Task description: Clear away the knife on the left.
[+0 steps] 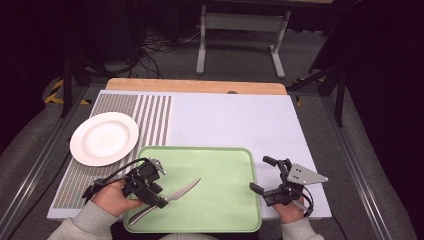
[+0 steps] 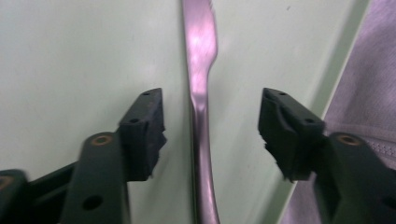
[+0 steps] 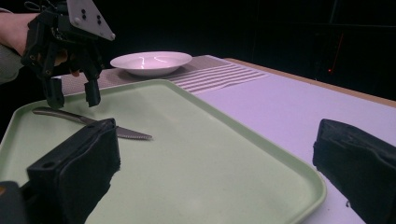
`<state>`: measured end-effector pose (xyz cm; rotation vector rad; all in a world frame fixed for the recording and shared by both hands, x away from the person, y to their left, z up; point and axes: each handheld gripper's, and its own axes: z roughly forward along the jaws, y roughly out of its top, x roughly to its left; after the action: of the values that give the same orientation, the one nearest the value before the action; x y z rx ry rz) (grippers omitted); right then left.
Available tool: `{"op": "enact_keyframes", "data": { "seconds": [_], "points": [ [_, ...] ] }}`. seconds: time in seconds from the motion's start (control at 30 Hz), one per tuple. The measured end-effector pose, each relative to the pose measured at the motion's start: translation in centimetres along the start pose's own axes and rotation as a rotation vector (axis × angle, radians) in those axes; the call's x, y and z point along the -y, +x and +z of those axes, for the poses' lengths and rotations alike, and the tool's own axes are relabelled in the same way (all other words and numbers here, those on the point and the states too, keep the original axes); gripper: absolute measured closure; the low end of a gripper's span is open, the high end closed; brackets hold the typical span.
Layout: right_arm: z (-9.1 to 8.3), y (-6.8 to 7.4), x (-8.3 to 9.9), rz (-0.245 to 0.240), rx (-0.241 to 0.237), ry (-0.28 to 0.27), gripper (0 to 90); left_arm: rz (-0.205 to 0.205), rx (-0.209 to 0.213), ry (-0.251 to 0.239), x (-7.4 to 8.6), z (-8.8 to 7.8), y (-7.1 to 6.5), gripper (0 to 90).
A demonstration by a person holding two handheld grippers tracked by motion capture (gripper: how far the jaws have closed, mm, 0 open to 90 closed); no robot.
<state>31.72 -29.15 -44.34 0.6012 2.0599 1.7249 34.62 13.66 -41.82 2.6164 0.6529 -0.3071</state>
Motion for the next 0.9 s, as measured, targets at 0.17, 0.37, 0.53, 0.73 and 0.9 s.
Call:
{"op": "enact_keyframes", "data": {
  "seconds": [0.17,0.37,0.53,0.73,0.9],
  "points": [
    [0.0,0.0,0.0,-0.002,-0.001,-0.001,1.5,0.097,-0.052,-0.054,-0.2,-0.3,-1.0,70.4],
    [-0.1,0.0,0.0,-0.003,0.000,0.000,1.5,0.248,-0.123,-0.017,-0.9,0.9,-2.7,89.7],
    [-0.1,0.0,0.0,-0.002,-0.002,-0.002,1.5,0.305,-0.132,0.006,-1.1,1.6,-3.3,89.9],
    [-0.1,0.0,0.0,-0.004,-0.003,-0.001,1.5,0.340,-0.151,0.061,-1.2,2.3,-3.5,89.8],
    [0.0,0.0,0.0,-0.005,-0.006,0.000,1.5,0.345,-0.151,0.074,-1.3,2.6,-3.6,89.8]
  ]
}}
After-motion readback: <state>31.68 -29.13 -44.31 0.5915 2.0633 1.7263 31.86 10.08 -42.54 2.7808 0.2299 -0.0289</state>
